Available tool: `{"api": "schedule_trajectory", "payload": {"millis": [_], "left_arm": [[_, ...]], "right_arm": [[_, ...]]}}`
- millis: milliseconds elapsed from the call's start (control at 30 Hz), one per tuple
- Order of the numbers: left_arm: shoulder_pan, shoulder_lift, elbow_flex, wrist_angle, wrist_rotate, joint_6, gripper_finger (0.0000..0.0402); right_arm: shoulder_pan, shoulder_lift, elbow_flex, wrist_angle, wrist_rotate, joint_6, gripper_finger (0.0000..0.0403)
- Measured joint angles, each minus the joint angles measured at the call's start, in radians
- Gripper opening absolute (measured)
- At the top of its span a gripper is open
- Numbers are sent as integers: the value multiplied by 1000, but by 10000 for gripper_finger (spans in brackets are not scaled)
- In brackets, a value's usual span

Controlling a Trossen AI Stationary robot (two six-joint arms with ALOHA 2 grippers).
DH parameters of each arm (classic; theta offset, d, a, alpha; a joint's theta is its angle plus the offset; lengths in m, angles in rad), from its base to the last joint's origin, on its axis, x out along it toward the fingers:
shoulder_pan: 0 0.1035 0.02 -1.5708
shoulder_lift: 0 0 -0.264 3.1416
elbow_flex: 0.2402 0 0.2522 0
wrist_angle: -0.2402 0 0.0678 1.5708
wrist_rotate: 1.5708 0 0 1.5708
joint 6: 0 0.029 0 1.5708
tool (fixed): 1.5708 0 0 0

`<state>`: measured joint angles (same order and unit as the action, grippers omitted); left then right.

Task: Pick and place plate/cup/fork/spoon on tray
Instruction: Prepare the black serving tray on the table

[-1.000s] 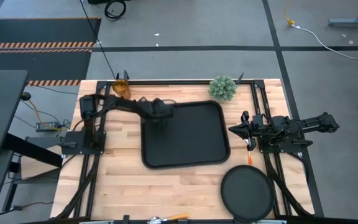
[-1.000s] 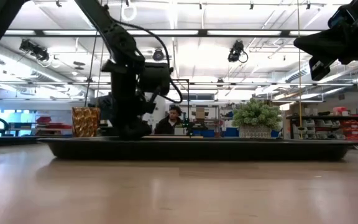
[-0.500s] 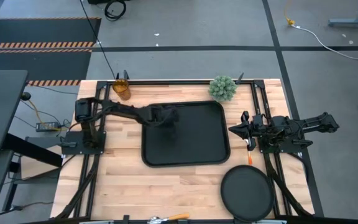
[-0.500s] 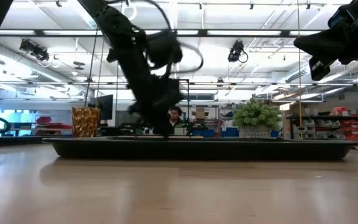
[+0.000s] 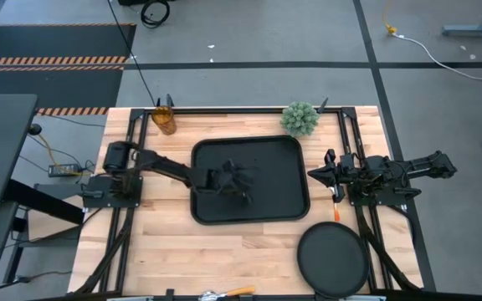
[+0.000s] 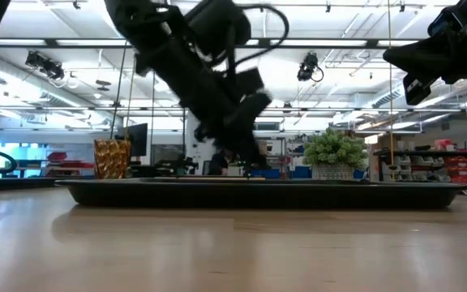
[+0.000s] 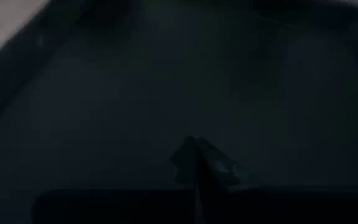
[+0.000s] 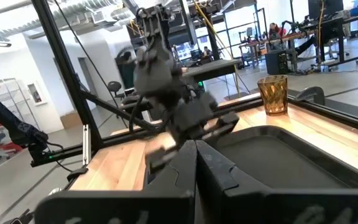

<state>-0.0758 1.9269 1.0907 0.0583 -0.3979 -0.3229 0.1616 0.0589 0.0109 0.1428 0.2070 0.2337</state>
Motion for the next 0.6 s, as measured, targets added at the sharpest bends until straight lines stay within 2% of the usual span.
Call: {"api": "schedule_trajectory", "payload": {"millis": [233, 433, 600], "left_arm": [[-50, 107, 0, 26, -56, 17, 9], [-105, 109, 0, 18, -72, 5, 9], [-127, 98, 0, -22, -33, -5, 9]], "right_arm": [[0, 2, 0, 1, 0, 0, 9], [0, 2, 0, 0, 0, 0, 9], [0, 2, 0, -1, 0, 0, 9]]}}
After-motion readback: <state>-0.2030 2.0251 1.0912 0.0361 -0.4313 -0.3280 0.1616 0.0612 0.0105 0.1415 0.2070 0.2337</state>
